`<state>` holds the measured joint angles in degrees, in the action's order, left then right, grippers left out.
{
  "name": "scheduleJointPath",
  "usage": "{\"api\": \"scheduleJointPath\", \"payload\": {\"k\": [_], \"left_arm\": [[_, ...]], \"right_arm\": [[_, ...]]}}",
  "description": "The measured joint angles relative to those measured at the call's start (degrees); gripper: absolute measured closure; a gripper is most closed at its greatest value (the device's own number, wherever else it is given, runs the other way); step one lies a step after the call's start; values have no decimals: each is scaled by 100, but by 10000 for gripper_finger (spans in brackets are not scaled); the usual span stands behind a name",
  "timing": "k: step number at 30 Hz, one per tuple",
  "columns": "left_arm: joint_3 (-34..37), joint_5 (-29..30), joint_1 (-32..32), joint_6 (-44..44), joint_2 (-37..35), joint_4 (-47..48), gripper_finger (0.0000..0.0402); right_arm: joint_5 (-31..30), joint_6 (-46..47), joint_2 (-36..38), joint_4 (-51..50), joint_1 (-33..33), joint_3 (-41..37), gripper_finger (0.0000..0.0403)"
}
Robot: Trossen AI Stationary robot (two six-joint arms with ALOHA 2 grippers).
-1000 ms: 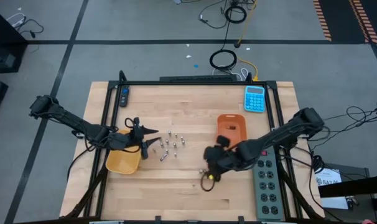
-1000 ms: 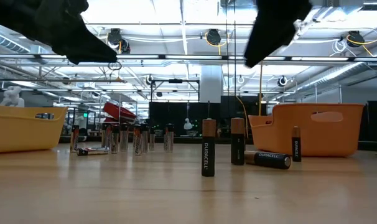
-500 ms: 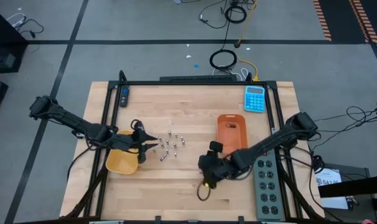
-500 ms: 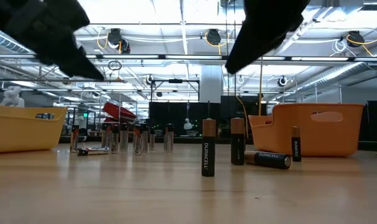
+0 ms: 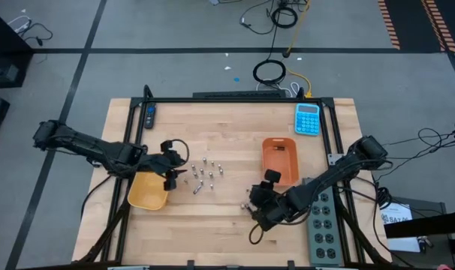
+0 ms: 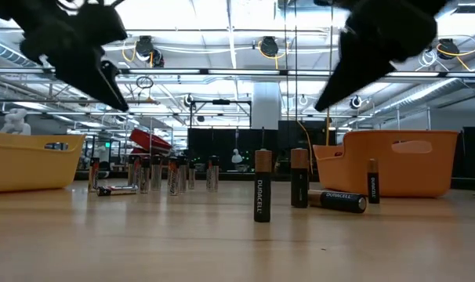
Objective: Sort batteries
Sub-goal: Put the silver battery into the yellow bin
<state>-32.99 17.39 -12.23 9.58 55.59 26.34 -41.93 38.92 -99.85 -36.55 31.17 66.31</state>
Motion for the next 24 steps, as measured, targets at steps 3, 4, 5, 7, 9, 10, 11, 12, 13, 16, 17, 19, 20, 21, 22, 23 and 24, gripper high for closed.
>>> {"api": "scheduleJointPath", "payload": {"k": [3,4,5,7,9,10,11,12,13,16,17,19,20,21,22,23,24], "left_arm": [[2,132,160,-627,184,-219,230],[2,88,231,-800,249,-315,230],[0,-86,321,-929,326,-410,230],[-6,-486,497,-1024,515,-417,230],[-62,-774,607,-1030,714,-413,230],[-93,-871,636,-1016,784,-427,230],[-112,-955,649,-1010,850,-429,230],[-140,-1034,657,-1008,921,-418,230],[-172,-1067,654,-1006,997,-416,230],[-311,-1091,654,-951,1128,-304,230],[-373,-1076,654,-949,1183,-296,230],[-461,-954,663,-972,1287,-172,230],[-499,-919,686,-994,1354,-106,230],[-533,-916,729,-997,1441,-113,230],[-548,-951,798,-1000,1527,-144,230],[-549,-1051,874,-1009,1606,-141,230],[-549,-1097,947,-1014,1691,-127,230]], "right_arm": [[143,68,387,613,-101,-531,287],[238,46,563,905,-154,-715,283],[288,-22,718,1201,-211,-922,279],[298,-219,968,1759,-309,-1313,272],[323,-457,1167,2185,-423,-1633,269],[329,-563,1243,2382,-478,-1740,269],[326,-695,1292,2601,-543,-1816,269],[312,-821,1328,2769,-602,-1886,269],[297,-955,1331,2880,-655,-1942,270],[294,-1309,1305,3183,-785,-2006,270],[291,-1408,1306,3260,-812,-2015,270],[298,-1558,1309,3306,-880,-2022,270],[302,-1613,1307,3322,-911,-2024,270],[299,-1688,1307,3353,-938,-2029,270],[287,-1762,1307,3417,-960,-2031,270],[284,-1827,1307,3509,-984,-2031,270],[284,-1856,1307,3549,-992,-2027,270]]}}
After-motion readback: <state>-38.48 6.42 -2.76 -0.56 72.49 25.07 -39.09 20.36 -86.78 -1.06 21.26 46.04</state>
